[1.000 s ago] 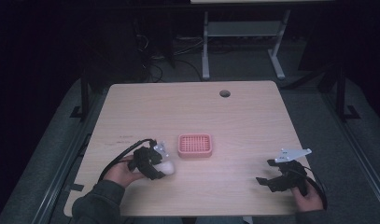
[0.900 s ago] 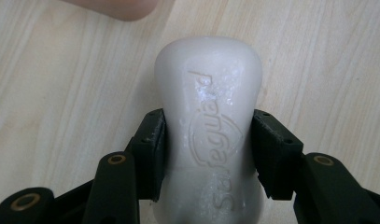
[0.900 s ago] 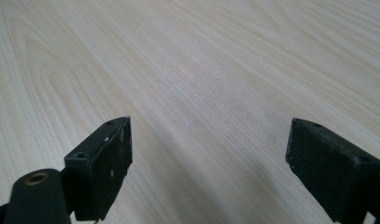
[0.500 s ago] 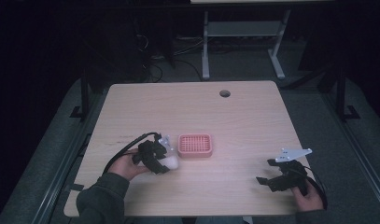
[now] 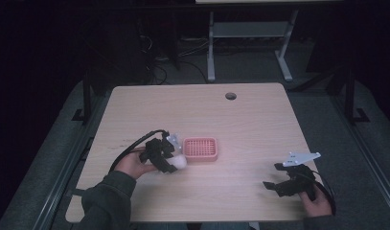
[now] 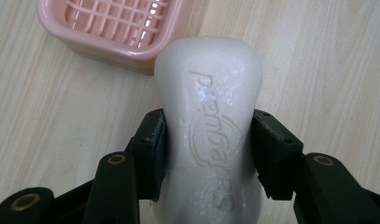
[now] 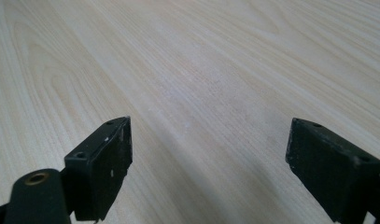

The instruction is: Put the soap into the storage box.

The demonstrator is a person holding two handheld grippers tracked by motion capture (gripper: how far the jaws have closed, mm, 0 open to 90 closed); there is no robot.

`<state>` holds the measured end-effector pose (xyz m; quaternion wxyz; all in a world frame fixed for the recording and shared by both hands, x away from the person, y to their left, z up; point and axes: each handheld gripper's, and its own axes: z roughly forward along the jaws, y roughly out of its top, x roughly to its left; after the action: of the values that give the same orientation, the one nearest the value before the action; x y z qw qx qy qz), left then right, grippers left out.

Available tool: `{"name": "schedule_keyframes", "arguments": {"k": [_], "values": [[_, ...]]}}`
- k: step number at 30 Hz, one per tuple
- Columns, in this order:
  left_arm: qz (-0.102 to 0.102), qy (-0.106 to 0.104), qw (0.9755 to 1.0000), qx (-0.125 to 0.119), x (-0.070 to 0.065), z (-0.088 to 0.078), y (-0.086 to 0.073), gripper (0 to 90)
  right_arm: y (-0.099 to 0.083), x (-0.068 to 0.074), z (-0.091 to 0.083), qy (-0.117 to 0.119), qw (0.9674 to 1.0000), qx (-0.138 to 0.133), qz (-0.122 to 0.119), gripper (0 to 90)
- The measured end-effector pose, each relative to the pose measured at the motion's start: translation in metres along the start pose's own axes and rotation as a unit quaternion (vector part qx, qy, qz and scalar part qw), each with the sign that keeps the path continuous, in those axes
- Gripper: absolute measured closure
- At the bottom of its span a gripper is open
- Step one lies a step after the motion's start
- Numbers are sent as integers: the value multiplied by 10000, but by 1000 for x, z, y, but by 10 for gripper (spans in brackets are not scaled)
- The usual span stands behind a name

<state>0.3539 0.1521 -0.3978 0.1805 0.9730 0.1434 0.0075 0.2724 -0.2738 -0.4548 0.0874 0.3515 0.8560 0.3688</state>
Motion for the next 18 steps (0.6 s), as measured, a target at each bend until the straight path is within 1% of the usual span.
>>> {"name": "schedule_keyframes", "arguments": {"k": [1,2,5,7,8,10,13,18], "values": [[21,-4,10000,7,1,-1,1,499,0,0,0,4,10000,-4,-1,143],[0,-18,10000,-20,1,-1,2,499,0,0,0,5,10000,-4,-5,143],[28,-26,10000,5,3,-1,5,499,0,0,0,8,10000,-3,11,143],[43,-24,10000,29,5,-1,8,498,0,-1,-1,9,10000,-23,-20,143],[27,-14,10000,8,5,0,9,499,0,-1,-1,10,10000,-23,-20,143],[47,-44,10000,27,6,-1,11,499,0,0,-1,13,10000,-26,-8,143],[57,-17,10000,12,7,-1,14,499,0,0,0,12,10000,-11,-12,143],[85,-29,10000,24,10,-1,20,498,0,0,0,13,10000,-22,-13,143]]}}
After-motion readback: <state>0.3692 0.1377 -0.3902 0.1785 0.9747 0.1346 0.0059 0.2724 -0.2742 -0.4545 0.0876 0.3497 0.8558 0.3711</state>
